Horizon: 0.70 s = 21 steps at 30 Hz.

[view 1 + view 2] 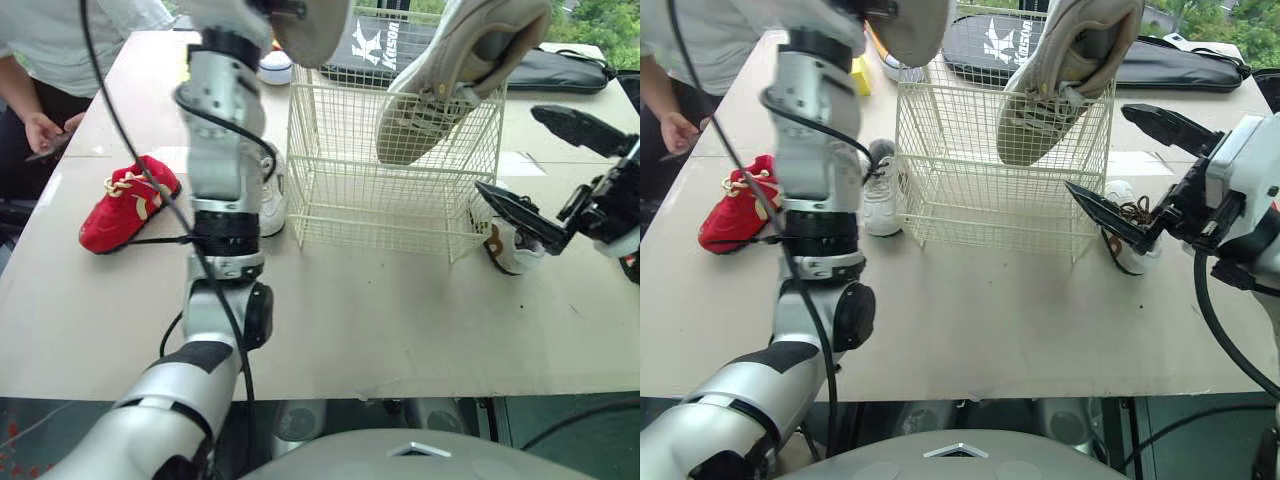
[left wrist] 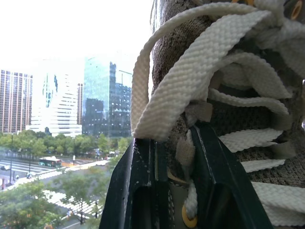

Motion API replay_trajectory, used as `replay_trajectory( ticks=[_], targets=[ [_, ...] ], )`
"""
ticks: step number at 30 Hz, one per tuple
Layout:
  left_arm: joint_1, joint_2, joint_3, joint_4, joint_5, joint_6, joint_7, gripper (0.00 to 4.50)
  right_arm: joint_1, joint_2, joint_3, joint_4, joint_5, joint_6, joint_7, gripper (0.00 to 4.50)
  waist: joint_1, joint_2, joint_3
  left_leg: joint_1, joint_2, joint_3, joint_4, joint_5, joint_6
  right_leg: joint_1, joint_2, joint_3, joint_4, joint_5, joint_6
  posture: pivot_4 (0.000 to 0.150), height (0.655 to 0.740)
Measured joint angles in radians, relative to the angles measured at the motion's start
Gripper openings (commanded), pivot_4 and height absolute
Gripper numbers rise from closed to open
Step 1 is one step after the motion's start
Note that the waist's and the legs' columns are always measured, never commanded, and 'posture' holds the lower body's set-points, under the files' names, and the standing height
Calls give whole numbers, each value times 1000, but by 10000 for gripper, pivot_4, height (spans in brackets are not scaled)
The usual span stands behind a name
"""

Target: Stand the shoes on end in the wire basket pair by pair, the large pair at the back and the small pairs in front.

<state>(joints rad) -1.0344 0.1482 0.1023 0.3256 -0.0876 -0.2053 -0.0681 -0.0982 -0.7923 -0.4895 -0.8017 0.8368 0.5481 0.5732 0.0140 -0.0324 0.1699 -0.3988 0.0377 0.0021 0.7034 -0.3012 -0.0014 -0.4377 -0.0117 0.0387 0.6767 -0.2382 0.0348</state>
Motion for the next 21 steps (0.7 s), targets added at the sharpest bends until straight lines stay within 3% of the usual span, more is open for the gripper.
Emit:
replay_trajectory(
  ticks=[5,10,14,20,21],
  targets=[
    [-49,-81,-53,233,95,-233,54,3579,65,-8,-64,-53,37,26,-55,45000,1,0,0,1,0,0,0,0,0,1,1,1,0,0,1,1500,7400],
    [-50,-85,-107,383,203,-369,118,3579,119,-8,-107,-92,72,37,-106,45000,0,3,-2,8,0,-1,0,0,0,7,2,2,0,0,1,1500,7400],
    [-17,-75,-109,378,221,-390,140,3579,183,-4,-164,-105,99,35,-126,45000,-8,5,-3,23,0,-1,-7,0,0,26,5,5,-5,-1,2,1500,7400],
    [85,-58,-100,217,157,-299,74,3579,268,5,-255,-86,159,26,-95,45000,-25,13,-10,31,1,2,-19,0,0,28,8,13,-11,-1,2,1500,7400],
    [114,-54,-95,157,137,-255,56,8486,288,-6,-277,-70,190,30,-73,45000,-28,15,-11,31,1,1,-20,0,0,28,9,14,-12,-1,2,1500,7400]
  ],
)
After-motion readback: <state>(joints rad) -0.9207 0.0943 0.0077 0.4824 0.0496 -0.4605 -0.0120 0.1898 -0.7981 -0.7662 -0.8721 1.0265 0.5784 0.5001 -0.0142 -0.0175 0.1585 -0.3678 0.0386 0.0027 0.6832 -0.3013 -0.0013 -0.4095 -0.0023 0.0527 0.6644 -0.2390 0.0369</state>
